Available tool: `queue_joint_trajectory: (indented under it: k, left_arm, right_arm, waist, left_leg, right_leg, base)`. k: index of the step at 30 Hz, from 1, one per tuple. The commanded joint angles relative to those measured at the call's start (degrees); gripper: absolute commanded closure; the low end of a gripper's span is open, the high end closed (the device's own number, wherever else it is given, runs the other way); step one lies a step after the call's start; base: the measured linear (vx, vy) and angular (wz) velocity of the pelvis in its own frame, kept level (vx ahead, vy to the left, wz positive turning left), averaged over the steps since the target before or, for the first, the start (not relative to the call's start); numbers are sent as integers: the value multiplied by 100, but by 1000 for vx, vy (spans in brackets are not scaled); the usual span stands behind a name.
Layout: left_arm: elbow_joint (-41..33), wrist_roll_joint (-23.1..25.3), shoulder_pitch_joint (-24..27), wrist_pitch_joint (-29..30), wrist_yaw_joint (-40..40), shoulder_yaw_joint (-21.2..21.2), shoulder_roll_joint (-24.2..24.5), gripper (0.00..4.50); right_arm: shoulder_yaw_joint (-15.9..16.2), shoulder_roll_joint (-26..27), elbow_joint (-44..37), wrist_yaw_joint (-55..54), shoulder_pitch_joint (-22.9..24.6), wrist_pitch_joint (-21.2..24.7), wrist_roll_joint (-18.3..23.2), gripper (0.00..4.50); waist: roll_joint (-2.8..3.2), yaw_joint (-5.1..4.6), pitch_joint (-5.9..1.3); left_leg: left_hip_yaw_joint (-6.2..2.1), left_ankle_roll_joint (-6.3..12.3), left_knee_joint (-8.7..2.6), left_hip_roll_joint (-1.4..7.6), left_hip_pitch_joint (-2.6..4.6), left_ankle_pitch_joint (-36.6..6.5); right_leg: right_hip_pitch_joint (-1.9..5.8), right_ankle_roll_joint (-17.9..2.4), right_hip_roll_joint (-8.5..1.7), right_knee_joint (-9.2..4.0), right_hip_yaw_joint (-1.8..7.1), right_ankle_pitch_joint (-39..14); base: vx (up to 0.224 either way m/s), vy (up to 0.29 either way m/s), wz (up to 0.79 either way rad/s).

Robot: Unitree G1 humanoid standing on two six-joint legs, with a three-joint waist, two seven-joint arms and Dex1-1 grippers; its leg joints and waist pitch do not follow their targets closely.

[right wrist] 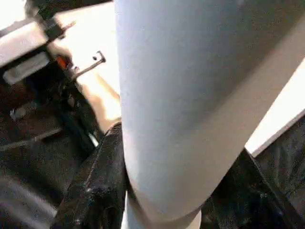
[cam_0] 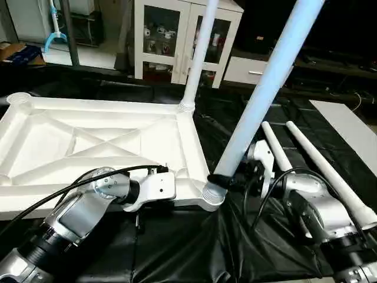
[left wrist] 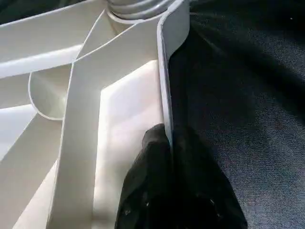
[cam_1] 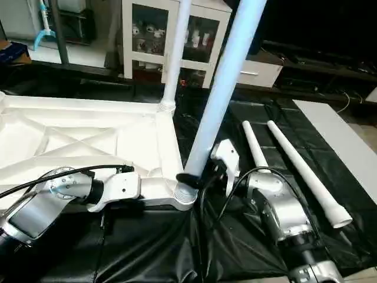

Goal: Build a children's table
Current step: Insert table leg to table base

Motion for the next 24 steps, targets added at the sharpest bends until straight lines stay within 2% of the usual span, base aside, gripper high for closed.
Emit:
queue_joint_trajectory:
  k: [1, 5, 6, 9, 14, 16, 17, 20, 21, 22, 23, 24]
  left_arm:
    - [-135, 12, -58, -130, -176, -125, -29, 450]
    - [-147, 16, -71, -94, -265, -179, -11, 450]
    - [-138, 48, -83, -108, -275, -204, 2, 450]
    - [-52, 157, -119, -184, -257, -267, 20, 450]
    - [-41, 145, -149, -155, -261, -278, -56, 450]
    - [-42, 130, -157, -138, -271, -277, -74, 450]
    - [-44, 124, -161, -130, -275, -277, -80, 450]
    - [-48, 111, -161, -114, -298, -281, -79, 450]
    - [-50, 113, -159, -113, -298, -282, -77, 450]
    - [-54, 113, -158, -110, -301, -283, -74, 450]
    - [-59, 116, -154, -107, -306, -283, -75, 450]
    - [-62, 118, -153, -107, -310, -281, -74, 450]
  right_arm:
    - [81, -209, 1007, -498, 306, 495, -560, 262]
    - [-57, -235, 952, -457, 237, 548, -453, 262]
    - [-100, -236, 917, -445, 221, 587, -397, 262]
    - [-225, -257, 772, -339, 172, 737, -210, 262]
    - [-459, -283, 774, -186, 12, 1087, 152, 262]
    - [-408, -342, 751, -35, 8, 1247, 200, 262]
    - [-352, -388, 740, 76, 13, 1331, 207, 262]
    - [-316, -494, 732, 379, -19, 1698, 383, 262]
    - [-324, -515, 726, 425, -32, 1780, 426, 262]
    - [-316, -553, 723, 490, -58, 1839, 445, 262]
    - [-316, -577, 712, 532, -69, 1882, 449, 262]
    - [-320, -609, 733, 575, -111, 1922, 448, 262]
  waist:
    - [203, -41, -4]
    - [204, -32, -25]
    - [204, -32, -25]
    - [205, -15, -38]
    - [199, 7, -47]
    - [185, 27, -55]
    - [197, 36, -61]
    - [179, 84, -103]
    - [178, 116, -111]
    - [189, 147, -123]
    - [174, 161, -139]
    - [175, 175, -142]
  left_leg:
    - [-142, -216, -548, 208, -6, -3267]
    - [-121, -212, -553, 216, -51, -2990]
    - [-121, -212, -553, 216, -51, -2990]
    - [-76, -205, -549, 225, -59, -2700]
    - [-23, -154, -523, 224, -49, -2393]
    - [3, -130, -510, 229, -46, -2227]
    - [9, -127, -504, 233, -38, -2176]
    - [49, -33, -477, 244, -55, -1609]
    - [79, 31, -453, 244, -38, -1344]
    - [98, 64, -427, 239, -40, -1086]
    - [111, 101, -406, 233, -59, -797]
    - [118, 123, -396, 228, -57, -679]
  right_leg:
    - [-108, -492, -351, -546, 245, -2814]
    - [-86, -577, -345, -505, 260, -2480]
    - [-86, -577, -345, -505, 260, -2480]
    - [-74, -733, -323, -454, 274, -1963]
    - [-53, -862, -329, -429, 289, -1784]
    - [-46, -895, -327, -413, 293, -1696]
    - [-49, -924, -330, -409, 294, -1669]
    - [13, -1075, -323, -329, 299, -1033]
    - [17, -1146, -324, -312, 307, -807]
    - [29, -1225, -317, -270, 311, -544]
    - [56, -1299, -313, -223, 310, -223]
    - [63, -1328, -312, -208, 309, -84]
  base:
    - [0, 0, 0]
    - [0, 0, 0]
    - [0, 0, 0]
    - [0, 0, 0]
    - [0, 0, 0]
    - [0, 0, 0]
    - [0, 0, 0]
    - [19, -1, 2]
    - [58, -3, 5]
    - [65, -11, 7]
    - [58, -14, 5]
    - [58, -14, 5]
